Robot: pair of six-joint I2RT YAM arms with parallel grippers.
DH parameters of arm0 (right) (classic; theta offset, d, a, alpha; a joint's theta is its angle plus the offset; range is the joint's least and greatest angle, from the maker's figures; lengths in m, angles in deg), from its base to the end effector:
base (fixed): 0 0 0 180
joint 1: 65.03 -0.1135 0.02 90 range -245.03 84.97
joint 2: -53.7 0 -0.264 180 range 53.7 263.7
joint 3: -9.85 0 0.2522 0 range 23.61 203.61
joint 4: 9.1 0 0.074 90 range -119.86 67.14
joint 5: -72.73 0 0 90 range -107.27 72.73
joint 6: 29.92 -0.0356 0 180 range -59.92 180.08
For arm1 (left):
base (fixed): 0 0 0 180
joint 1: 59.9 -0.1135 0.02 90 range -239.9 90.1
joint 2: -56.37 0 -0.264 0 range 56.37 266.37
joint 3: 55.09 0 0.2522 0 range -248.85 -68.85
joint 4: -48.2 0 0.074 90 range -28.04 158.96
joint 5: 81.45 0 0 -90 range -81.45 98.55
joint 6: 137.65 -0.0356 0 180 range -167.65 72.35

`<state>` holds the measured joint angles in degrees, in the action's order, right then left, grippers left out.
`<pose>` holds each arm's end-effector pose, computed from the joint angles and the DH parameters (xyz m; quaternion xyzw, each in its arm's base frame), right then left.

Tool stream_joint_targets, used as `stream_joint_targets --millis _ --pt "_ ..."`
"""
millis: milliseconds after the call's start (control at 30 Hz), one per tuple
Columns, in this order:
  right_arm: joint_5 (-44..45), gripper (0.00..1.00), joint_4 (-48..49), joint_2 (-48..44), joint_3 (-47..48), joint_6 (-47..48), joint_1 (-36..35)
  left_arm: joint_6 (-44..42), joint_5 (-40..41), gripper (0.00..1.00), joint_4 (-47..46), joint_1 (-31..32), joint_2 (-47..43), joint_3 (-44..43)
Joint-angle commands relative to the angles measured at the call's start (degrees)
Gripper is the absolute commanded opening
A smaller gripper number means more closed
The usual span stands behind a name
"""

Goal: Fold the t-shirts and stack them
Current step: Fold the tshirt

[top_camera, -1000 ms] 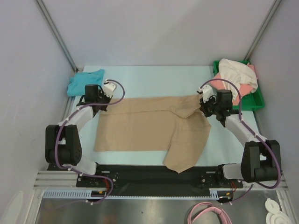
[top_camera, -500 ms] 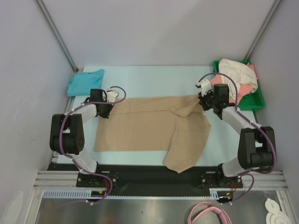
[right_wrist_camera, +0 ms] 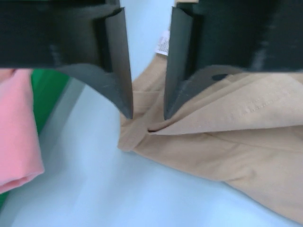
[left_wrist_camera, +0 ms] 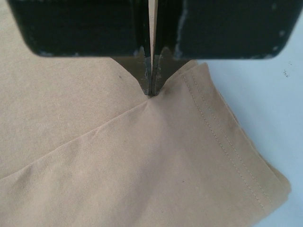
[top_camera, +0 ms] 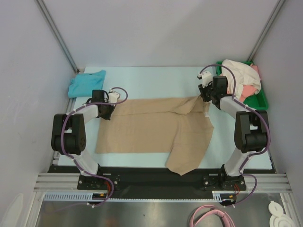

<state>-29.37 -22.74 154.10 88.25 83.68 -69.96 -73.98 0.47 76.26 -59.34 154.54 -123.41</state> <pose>0.3878 0.0409 0.2153 -0.2646 0.8455 0.0188 0.4634 0.3342 -0.0083 0.1567 0.2418 0.9279 -0.0045 0.2839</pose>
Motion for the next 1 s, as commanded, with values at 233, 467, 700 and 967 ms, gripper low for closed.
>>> stream_joint_targets --millis 233,467,700,967 --pt "-4.0 0.58 4.6 -12.3 -7.3 0.0 -0.2 1.7 1.9 0.00 -2.1 -0.4 -1.3 -0.3" --pt "-28.4 0.43 -14.0 -9.4 -6.5 10.3 -0.7 2.2 1.1 0.00 -2.2 -0.4 -2.1 0.9" --pt "-30.1 0.40 -24.0 1.1 0.9 14.5 -3.7 2.2 1.0 0.00 -2.7 -0.4 -2.9 1.7" --pt "-22.5 0.45 -18.7 2.1 0.4 13.0 -7.5 2.2 1.0 0.01 -2.5 -0.4 -2.5 1.4"
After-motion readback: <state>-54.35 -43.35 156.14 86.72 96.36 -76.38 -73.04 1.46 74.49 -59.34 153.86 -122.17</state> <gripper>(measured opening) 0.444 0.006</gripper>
